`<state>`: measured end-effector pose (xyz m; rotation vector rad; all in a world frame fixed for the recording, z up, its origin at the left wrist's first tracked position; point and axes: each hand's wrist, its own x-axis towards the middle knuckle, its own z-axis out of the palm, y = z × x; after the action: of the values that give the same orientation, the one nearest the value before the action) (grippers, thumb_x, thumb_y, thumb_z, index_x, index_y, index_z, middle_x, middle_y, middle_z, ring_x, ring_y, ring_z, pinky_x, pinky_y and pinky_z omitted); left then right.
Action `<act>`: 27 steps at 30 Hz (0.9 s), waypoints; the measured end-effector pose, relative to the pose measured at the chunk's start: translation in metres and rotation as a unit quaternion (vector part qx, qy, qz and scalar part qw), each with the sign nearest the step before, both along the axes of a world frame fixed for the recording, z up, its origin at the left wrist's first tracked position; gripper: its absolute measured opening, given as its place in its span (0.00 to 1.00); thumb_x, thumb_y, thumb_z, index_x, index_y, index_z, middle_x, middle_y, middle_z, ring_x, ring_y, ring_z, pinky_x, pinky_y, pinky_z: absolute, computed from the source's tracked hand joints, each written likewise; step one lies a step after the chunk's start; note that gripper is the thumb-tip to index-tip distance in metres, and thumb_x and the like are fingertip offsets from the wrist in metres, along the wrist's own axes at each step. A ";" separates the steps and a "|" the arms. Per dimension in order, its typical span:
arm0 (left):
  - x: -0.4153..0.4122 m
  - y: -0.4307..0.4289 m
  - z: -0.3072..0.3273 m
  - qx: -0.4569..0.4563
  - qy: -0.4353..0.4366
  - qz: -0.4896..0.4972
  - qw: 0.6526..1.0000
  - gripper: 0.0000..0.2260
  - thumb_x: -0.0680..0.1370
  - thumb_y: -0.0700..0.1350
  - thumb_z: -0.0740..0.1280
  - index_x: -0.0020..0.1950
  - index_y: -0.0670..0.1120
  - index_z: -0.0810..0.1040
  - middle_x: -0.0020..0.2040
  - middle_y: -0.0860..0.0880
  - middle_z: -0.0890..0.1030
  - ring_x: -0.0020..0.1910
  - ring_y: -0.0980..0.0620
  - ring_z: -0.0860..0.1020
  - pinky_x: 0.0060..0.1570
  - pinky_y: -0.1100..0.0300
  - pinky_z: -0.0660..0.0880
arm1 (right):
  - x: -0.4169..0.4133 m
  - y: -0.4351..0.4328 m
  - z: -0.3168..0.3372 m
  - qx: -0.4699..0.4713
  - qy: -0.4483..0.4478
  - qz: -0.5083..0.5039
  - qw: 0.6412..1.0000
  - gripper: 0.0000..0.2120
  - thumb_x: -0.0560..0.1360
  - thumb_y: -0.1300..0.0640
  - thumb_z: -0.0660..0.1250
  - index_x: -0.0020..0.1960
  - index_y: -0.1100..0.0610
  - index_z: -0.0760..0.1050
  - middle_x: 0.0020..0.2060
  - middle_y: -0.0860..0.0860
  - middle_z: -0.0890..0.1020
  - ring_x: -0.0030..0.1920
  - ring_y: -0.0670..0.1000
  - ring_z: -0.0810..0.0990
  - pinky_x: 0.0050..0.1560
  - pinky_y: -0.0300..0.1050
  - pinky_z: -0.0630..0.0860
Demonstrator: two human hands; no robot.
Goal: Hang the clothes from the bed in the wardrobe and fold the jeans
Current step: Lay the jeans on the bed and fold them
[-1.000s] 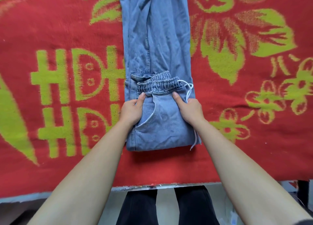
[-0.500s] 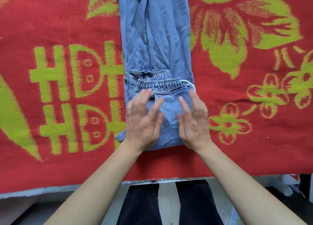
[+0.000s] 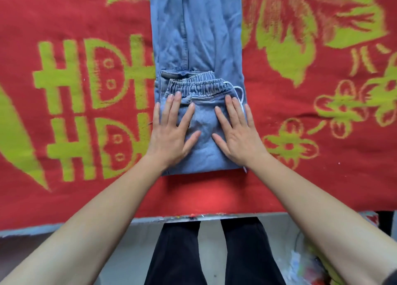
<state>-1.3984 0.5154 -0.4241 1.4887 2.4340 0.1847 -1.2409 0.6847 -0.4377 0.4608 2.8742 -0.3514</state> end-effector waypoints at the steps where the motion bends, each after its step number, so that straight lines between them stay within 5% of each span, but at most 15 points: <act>1: 0.013 -0.009 0.007 0.032 0.012 -0.015 0.999 0.34 0.79 0.64 0.58 0.78 0.43 0.63 0.78 0.36 0.56 0.78 0.38 0.54 0.72 0.34 0.54 | 0.010 -0.006 0.008 -0.012 0.018 0.006 1.000 0.38 0.79 0.37 0.57 0.80 0.59 0.55 0.79 0.64 0.50 0.80 0.63 0.48 0.77 0.66 0.52; 4: 0.043 -0.041 0.018 0.008 0.018 -0.092 0.996 0.43 0.73 0.68 0.63 0.78 0.40 0.61 0.79 0.36 0.55 0.78 0.36 0.52 0.72 0.32 0.52 | 0.047 -0.024 0.023 -0.031 0.004 0.072 0.997 0.46 0.73 0.34 0.63 0.80 0.63 0.55 0.79 0.66 0.49 0.79 0.66 0.47 0.77 0.66 0.52; 7: 0.040 -0.054 0.006 -0.142 0.043 -0.151 0.977 0.52 0.65 0.60 0.72 0.80 0.41 0.51 0.80 0.37 0.48 0.78 0.32 0.46 0.73 0.32 0.49 | 0.059 -0.028 0.017 0.007 -0.149 0.106 0.983 0.55 0.67 0.39 0.68 0.80 0.65 0.45 0.78 0.70 0.44 0.79 0.68 0.43 0.77 0.64 0.50; 11: 0.028 -0.043 -0.008 -0.160 0.058 -0.122 0.978 0.50 0.64 0.57 0.76 0.80 0.43 0.56 0.79 0.38 0.54 0.77 0.32 0.53 0.73 0.32 0.52 | 0.037 -0.028 0.008 0.039 -0.210 0.072 0.974 0.59 0.67 0.41 0.72 0.79 0.68 0.41 0.77 0.70 0.45 0.79 0.68 0.47 0.76 0.61 0.53; 15: 0.039 -0.039 -0.004 -0.145 0.070 -0.094 0.982 0.38 0.69 0.47 0.76 0.76 0.43 0.66 0.77 0.37 0.62 0.74 0.30 0.60 0.70 0.31 0.58 | 0.031 -0.038 0.014 0.015 -0.206 0.026 0.978 0.43 0.74 0.56 0.65 0.79 0.67 0.45 0.78 0.68 0.51 0.78 0.67 0.54 0.75 0.59 0.59; 18: 0.040 -0.033 0.017 -0.190 -0.018 -0.078 0.979 0.40 0.68 0.50 0.76 0.77 0.46 0.64 0.79 0.41 0.58 0.77 0.34 0.56 0.74 0.36 0.53 | 0.028 -0.032 0.040 -0.035 -0.202 0.023 0.979 0.36 0.75 0.62 0.62 0.79 0.65 0.52 0.76 0.65 0.60 0.75 0.63 0.62 0.73 0.54 0.64; 21: 0.032 -0.024 0.055 -0.213 -0.104 -0.062 0.970 0.32 0.74 0.51 0.71 0.76 0.50 0.64 0.80 0.46 0.56 0.78 0.41 0.56 0.74 0.46 0.55 | 0.023 -0.025 0.079 -0.046 -0.205 0.020 0.977 0.28 0.72 0.61 0.65 0.72 0.60 0.64 0.67 0.58 0.72 0.65 0.59 0.74 0.60 0.52 0.75; 24: 0.029 -0.018 0.106 -0.219 -0.220 -0.016 0.951 0.15 0.75 0.46 0.68 0.62 0.51 0.74 0.71 0.45 0.74 0.67 0.42 0.74 0.55 0.54 0.73 | 0.017 -0.022 0.130 -0.058 -0.252 0.034 0.965 0.16 0.72 0.58 0.64 0.60 0.56 0.75 0.55 0.57 0.81 0.56 0.60 0.81 0.49 0.50 0.77; 26: 0.034 -0.018 0.138 -0.248 -0.248 -0.013 0.936 0.09 0.73 0.39 0.64 0.51 0.49 0.74 0.53 0.42 0.82 0.47 0.41 0.81 0.36 0.57 0.74 | 0.019 -0.021 0.158 -0.072 -0.301 0.072 0.948 0.14 0.72 0.59 0.62 0.55 0.58 0.79 0.50 0.58 0.84 0.53 0.61 0.82 0.45 0.47 0.77; 27: 0.039 -0.020 0.151 -0.267 -0.268 -0.026 0.925 0.10 0.72 0.37 0.62 0.51 0.46 0.75 0.49 0.40 0.82 0.45 0.41 0.80 0.37 0.56 0.74 | 0.021 -0.021 0.172 -0.090 -0.334 0.080 0.935 0.13 0.71 0.60 0.62 0.52 0.60 0.80 0.46 0.59 0.84 0.48 0.60 0.83 0.40 0.44 0.76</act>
<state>-1.3597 0.4959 -0.2732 1.0751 1.8066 -0.0761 -1.2198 0.6638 -0.2659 0.2448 2.1739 -0.3424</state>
